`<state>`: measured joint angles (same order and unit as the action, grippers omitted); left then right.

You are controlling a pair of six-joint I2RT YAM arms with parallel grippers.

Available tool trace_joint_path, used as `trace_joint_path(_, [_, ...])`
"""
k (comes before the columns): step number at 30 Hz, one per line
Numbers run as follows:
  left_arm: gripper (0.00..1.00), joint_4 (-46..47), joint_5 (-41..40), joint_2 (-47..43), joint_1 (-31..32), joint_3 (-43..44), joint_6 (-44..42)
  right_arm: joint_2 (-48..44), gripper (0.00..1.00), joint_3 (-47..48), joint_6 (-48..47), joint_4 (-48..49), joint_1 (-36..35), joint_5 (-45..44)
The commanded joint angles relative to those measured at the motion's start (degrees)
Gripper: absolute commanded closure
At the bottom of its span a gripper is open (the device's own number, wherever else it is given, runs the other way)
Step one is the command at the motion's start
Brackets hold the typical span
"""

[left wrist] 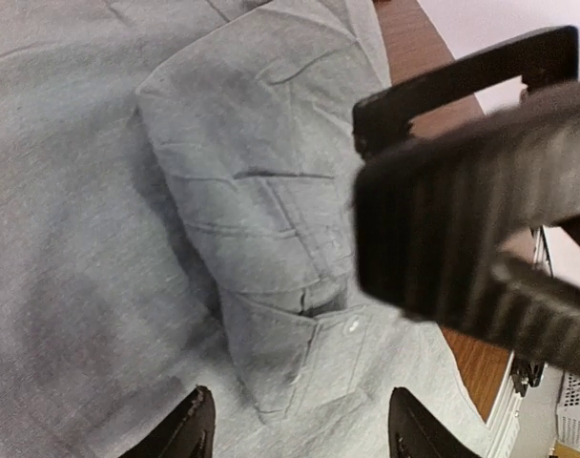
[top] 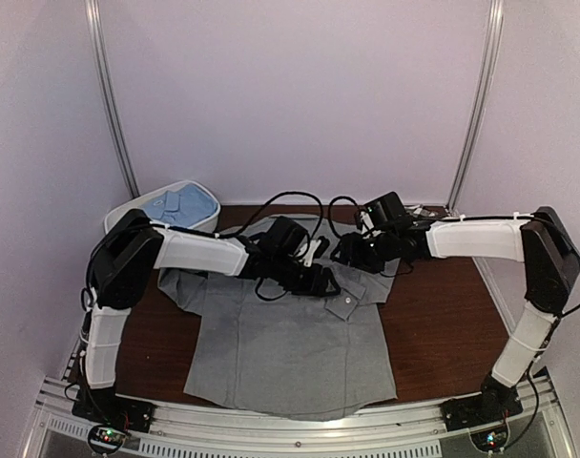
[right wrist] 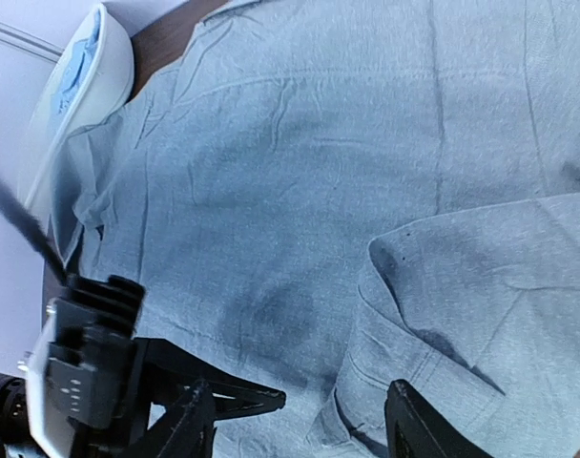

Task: Fold and stack the long sleeve shirts
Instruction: Pick up the sleeve from the center of the board.

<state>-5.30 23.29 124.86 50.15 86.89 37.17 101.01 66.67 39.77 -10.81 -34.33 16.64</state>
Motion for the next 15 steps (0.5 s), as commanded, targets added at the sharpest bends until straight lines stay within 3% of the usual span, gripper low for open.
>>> trace_joint_path(1, [0.36,-0.37,-4.88,2.6,2.25,4.4,-1.05,-7.17,0.36,-2.23,-1.85,-3.09,0.57,-7.14])
trace_joint_path(10, [0.38,-11.69,-14.62,8.8,4.07,14.73,-1.34,-19.19,0.26,-10.98,-3.05,-6.9,0.84,-16.33])
trace_joint_path(15, [0.43,-13.15,-14.91,10.6,4.1,17.92,-1.39,-23.06,0.25,-15.08,-3.24,-8.96,0.85,-19.45])
